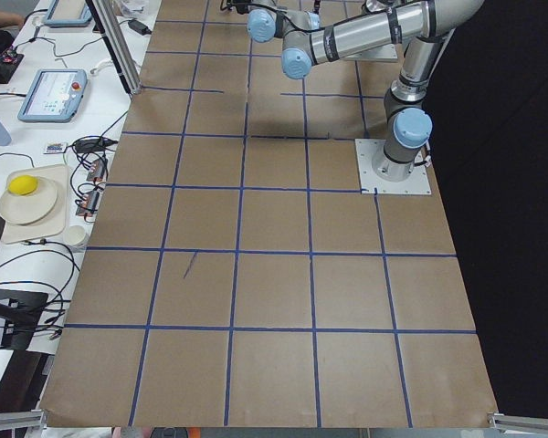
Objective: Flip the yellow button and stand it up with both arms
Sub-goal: 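Open the left gripper and pull it back while the right gripper holds the button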
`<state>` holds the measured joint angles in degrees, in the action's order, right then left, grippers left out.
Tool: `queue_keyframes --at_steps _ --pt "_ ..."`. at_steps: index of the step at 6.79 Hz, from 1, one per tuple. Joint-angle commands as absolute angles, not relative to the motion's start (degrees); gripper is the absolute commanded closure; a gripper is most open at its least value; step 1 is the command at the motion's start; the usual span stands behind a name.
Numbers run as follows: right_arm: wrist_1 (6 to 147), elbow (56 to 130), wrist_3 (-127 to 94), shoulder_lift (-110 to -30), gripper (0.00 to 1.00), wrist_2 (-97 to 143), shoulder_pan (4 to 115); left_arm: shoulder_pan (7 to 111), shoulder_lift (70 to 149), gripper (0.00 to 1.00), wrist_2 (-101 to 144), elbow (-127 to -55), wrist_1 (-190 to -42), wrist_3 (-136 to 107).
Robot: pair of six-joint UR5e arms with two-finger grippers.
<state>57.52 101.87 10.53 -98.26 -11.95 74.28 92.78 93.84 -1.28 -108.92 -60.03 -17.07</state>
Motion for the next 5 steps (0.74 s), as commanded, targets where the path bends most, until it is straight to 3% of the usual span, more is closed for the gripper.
queue_keyframes --at_steps 1,3,5 --pt "57.57 101.87 10.28 -98.26 0.66 -12.04 74.18 92.64 93.34 0.01 -1.75 -108.81 -60.03 -17.49" --pt "57.83 101.51 9.50 -98.26 0.67 -14.83 74.00 90.71 93.69 0.00 -4.29 -108.37 -60.12 -17.66" --pt "59.41 99.94 6.52 -98.26 0.67 -34.01 74.09 84.66 93.51 0.00 -16.89 -109.16 -58.98 -16.09"
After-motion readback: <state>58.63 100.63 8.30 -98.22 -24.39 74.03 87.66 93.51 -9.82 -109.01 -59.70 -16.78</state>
